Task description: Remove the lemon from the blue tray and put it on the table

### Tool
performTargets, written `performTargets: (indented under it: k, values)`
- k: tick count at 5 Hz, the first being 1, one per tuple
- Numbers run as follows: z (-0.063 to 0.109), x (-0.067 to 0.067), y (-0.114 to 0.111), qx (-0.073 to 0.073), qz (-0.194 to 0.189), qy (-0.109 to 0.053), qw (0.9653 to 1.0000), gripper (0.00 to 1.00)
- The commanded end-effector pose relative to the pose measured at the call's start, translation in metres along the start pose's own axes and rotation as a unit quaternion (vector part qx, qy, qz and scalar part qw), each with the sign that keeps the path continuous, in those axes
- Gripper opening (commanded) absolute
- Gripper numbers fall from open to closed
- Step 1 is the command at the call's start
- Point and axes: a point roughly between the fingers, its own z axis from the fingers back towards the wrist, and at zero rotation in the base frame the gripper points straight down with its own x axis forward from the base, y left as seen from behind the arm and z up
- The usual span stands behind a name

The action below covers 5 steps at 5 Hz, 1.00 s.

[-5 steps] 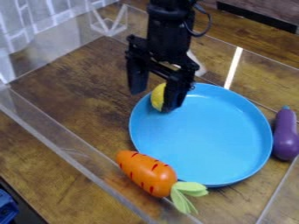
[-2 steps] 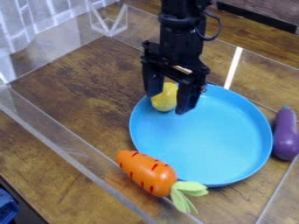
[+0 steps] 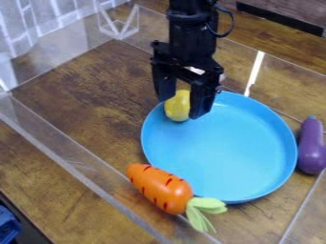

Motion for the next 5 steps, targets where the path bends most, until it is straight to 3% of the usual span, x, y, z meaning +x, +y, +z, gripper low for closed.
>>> performTargets:
  k: [1, 5]
  values:
    - [0.0209, 0.0027, 0.0029, 0.000, 0.002, -0.034, 0.9994, 1.00]
    - [0.0261, 0.0014, 0.0041, -0.005, -0.008, -0.043, 0.9990, 1.00]
